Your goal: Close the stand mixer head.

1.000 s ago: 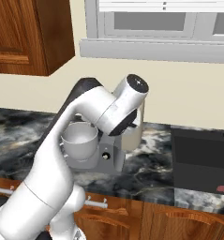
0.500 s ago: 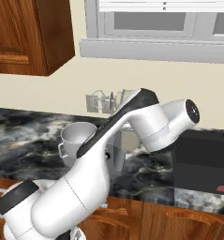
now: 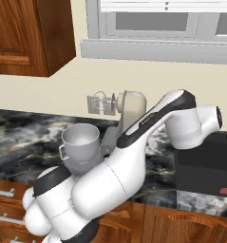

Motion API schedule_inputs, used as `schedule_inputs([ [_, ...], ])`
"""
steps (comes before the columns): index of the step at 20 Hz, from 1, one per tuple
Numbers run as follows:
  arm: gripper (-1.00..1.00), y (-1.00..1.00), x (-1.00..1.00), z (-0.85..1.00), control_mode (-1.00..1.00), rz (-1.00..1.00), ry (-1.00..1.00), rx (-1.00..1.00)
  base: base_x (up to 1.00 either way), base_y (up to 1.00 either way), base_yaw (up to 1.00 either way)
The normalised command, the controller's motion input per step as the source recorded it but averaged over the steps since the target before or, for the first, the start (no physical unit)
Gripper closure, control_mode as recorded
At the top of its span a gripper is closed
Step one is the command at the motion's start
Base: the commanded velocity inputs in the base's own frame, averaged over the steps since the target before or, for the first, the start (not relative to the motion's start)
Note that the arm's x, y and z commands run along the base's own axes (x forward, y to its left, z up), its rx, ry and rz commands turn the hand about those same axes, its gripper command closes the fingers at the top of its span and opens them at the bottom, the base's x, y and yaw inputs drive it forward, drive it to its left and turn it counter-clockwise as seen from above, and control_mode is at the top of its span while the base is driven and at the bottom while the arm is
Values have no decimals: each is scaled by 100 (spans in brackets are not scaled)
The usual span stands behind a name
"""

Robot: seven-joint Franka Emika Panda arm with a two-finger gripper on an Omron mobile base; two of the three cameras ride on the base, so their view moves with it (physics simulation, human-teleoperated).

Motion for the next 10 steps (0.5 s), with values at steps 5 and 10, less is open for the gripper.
schedule_inputs([
  [5,-100,3,50,-4,-100,11,-30,-1,0,0,0],
  [10,-100,65,52,-29,-100,12,-28,-6,0,0,0],
])
